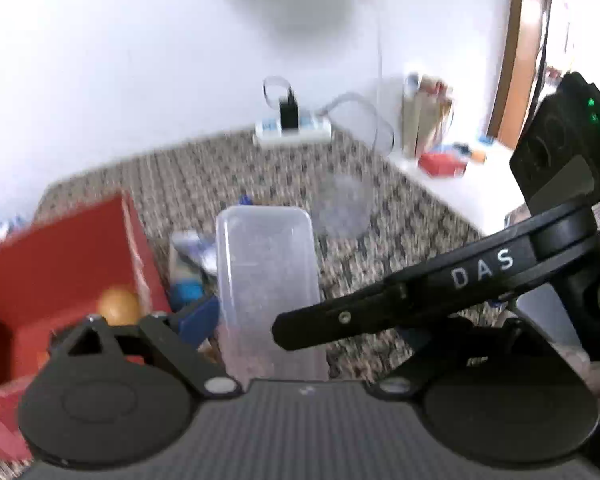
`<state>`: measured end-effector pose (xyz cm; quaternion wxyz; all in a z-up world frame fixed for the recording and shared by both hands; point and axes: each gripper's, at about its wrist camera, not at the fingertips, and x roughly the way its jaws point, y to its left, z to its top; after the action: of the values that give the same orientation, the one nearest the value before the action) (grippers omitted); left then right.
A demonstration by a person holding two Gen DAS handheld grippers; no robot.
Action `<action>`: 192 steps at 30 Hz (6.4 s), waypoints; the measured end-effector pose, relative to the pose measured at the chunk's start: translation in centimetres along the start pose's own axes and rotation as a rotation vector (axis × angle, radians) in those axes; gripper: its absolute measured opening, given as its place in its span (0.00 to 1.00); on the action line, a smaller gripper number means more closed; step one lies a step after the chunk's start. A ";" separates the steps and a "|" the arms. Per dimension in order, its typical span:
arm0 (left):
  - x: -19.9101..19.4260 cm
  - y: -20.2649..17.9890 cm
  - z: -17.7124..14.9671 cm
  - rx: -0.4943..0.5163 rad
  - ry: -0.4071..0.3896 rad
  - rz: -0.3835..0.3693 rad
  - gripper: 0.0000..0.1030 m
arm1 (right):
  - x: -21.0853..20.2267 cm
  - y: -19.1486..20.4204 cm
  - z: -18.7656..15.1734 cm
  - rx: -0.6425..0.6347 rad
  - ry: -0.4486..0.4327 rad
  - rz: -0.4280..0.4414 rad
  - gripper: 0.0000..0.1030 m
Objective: Organize rigid objects
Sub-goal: 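Lift the clear container and carry it over the red box, then lower the clear container into the red box and open the right gripper, then move the right tool out of the box to the small blue-white package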
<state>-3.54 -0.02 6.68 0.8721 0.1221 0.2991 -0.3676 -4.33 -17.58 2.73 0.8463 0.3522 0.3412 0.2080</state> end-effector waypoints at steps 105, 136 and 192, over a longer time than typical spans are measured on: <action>1.5 26.3 -3.2 -0.224 0.269 0.342 1.00 | 25.7 8.8 3.6 0.025 0.083 -0.141 0.19; 1.8 26.0 -3.2 -0.205 0.284 0.376 1.00 | 25.9 8.9 3.9 -0.013 0.100 -0.152 0.19; -3.6 18.9 -1.8 -0.272 0.064 0.262 0.96 | 8.5 6.1 5.6 -0.005 -0.280 -0.291 0.19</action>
<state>7.17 16.05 7.36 0.9109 0.0525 0.3554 -0.2029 4.78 -11.06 6.46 0.9076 0.3224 0.2668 0.0334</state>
